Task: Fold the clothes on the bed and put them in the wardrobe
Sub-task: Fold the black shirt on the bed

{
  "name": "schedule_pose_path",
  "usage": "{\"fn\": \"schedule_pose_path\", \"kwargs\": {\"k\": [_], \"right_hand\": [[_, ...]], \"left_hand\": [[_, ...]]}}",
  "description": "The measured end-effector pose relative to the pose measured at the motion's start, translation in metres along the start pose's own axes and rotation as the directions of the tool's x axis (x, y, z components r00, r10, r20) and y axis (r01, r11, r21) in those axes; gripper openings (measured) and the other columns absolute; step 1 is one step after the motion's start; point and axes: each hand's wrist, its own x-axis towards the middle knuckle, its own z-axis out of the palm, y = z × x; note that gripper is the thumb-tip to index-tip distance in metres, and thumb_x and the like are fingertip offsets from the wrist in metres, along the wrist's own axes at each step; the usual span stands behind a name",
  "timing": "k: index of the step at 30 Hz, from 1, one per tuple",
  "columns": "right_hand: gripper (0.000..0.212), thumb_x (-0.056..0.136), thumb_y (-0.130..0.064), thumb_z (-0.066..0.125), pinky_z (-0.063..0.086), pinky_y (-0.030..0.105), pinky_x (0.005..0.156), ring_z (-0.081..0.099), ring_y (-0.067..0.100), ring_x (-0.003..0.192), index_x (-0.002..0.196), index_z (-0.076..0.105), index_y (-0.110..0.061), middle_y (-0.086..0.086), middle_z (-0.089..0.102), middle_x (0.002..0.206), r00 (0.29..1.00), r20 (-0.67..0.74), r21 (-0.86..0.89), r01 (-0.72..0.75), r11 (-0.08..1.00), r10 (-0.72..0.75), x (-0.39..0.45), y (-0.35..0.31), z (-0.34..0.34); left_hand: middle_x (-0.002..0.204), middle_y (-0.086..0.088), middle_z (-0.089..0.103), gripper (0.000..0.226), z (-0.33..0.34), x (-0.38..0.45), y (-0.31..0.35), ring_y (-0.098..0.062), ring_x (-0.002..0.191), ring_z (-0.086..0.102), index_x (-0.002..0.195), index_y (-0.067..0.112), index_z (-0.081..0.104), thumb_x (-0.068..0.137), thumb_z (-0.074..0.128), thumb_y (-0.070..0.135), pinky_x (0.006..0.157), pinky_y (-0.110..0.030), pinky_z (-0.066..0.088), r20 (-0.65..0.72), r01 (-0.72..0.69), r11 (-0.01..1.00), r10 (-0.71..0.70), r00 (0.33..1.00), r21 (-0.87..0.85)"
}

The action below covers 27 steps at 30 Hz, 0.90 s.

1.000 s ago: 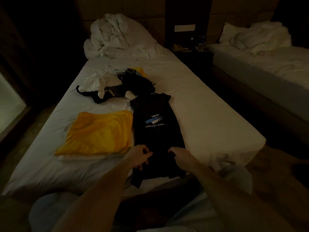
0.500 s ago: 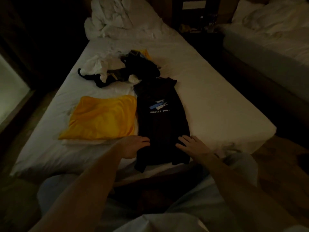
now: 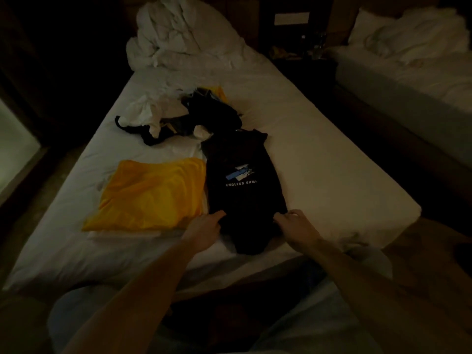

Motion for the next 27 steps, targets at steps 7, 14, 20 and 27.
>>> {"fn": "schedule_pose_path", "kwargs": {"k": [7, 14, 20, 27], "right_hand": [[0.05, 0.1, -0.05, 0.04, 0.049, 0.036, 0.072, 0.062, 0.023, 0.078, 0.088, 0.06, -0.005, 0.01, 0.065, 0.085, 0.825, -0.034, 0.907, -0.211, 0.364, 0.564, 0.079, -0.006, -0.069], [0.018, 0.098, -0.031, 0.056, 0.047, 0.018, 0.063, 0.064, 0.01, 0.078, 0.09, 0.063, -0.016, 0.0, 0.066, 0.09, 0.934, 0.039, 0.927, -0.166, 0.336, 0.355, 0.169, 0.015, -0.122], [0.035, 0.101, -0.04, 0.047, 0.044, 0.029, 0.066, 0.061, 0.016, 0.075, 0.081, 0.062, -0.016, 0.0, 0.063, 0.079, 0.893, -0.036, 0.927, -0.138, 0.349, 0.448, 0.259, 0.041, -0.131], [0.062, 0.095, -0.057, 0.043, 0.044, 0.046, 0.102, 0.054, 0.034, 0.116, 0.13, 0.052, -0.007, 0.016, 0.056, 0.13, 0.82, 0.048, 0.749, -0.408, 0.523, 0.571, 0.362, 0.096, -0.064]], "left_hand": [[0.108, -0.013, 0.066, 0.018, -0.071, 0.053, 0.012, -0.038, 0.114, 0.059, 0.11, 0.015, 0.061, 0.102, 0.045, 0.015, 0.09, -0.045, 0.05, 0.022, 0.167, 0.382, -0.356, 0.934, -0.909], [0.107, -0.007, 0.07, 0.04, -0.131, 0.124, -0.021, -0.024, 0.094, 0.07, 0.11, 0.015, 0.066, 0.085, 0.068, 0.046, 0.082, -0.038, 0.054, 0.218, 0.234, 0.019, -0.294, 0.93, -0.972], [0.084, -0.005, 0.064, 0.026, -0.141, 0.202, -0.061, -0.022, 0.078, 0.064, 0.103, 0.007, 0.065, 0.096, 0.057, 0.031, 0.073, -0.033, 0.049, 0.175, 0.223, 0.162, -0.267, 0.948, -0.961], [0.079, -0.015, 0.055, 0.037, -0.105, 0.316, -0.126, -0.032, 0.079, 0.055, 0.096, 0.002, 0.056, 0.101, 0.043, 0.036, 0.071, -0.036, 0.044, -0.003, 0.276, 0.735, -0.353, 0.936, -0.619]]}}
